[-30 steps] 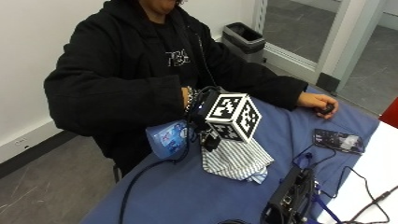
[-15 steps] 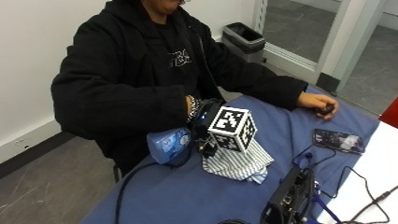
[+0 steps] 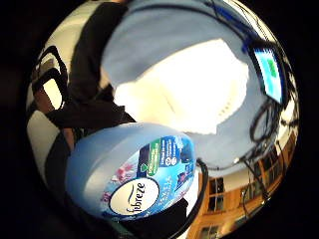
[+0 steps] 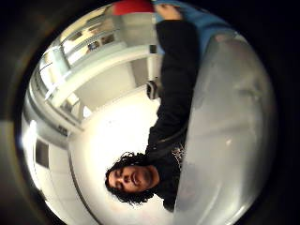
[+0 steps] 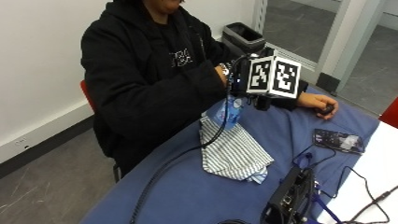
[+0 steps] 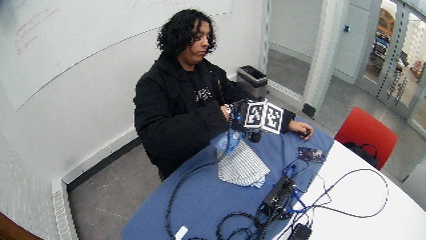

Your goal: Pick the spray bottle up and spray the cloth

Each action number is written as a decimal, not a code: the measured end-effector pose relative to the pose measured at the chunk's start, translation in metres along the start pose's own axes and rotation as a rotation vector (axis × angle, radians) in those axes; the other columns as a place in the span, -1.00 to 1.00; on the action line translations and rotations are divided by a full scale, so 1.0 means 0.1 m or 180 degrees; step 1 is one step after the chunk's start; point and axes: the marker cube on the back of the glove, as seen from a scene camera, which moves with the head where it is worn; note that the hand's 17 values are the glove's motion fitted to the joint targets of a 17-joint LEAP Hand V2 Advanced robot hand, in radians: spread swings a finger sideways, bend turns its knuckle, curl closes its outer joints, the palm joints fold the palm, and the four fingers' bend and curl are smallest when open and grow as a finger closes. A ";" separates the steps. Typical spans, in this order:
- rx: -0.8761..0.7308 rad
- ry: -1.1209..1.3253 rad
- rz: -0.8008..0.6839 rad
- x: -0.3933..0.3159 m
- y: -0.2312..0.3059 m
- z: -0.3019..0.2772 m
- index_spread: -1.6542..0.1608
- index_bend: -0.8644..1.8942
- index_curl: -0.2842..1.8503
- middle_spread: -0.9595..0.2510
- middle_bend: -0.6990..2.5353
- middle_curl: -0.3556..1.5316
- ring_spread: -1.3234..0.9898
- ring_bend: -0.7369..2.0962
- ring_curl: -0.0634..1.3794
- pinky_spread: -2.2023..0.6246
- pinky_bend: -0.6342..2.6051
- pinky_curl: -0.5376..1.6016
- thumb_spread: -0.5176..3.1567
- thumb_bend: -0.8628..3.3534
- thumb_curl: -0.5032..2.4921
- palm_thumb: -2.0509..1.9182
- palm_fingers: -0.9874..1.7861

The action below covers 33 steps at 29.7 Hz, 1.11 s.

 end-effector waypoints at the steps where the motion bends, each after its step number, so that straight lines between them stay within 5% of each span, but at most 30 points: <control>1: 0.0128 -0.0094 -0.0141 -0.06 -0.08 -0.02 0.53 -0.25 -0.12 0.25 -0.16 0.02 -0.03 0.07 -0.19 0.39 -0.27 -0.06 -0.49 -0.60 -0.09 0.57 0.62; 9: 0.1309 -0.0875 -0.1151 -0.22 -0.65 0.00 0.53 -0.25 -0.12 0.25 -0.17 0.02 -0.03 0.07 -0.19 0.39 -0.27 -0.06 -0.48 -0.60 -0.08 0.57 0.62; 16: 0.2142 -0.1132 -0.1552 -0.15 -1.03 0.18 0.53 -0.24 -0.11 0.25 -0.17 0.02 -0.03 0.06 -0.19 0.38 -0.28 -0.06 -0.49 -0.60 -0.08 0.56 0.64; 33: 0.2300 -0.1271 -0.1776 -0.09 -1.22 0.61 0.52 -0.23 -0.09 0.25 -0.17 0.02 -0.03 0.05 -0.20 0.38 -0.28 -0.07 -0.53 -0.60 -0.07 0.56 0.66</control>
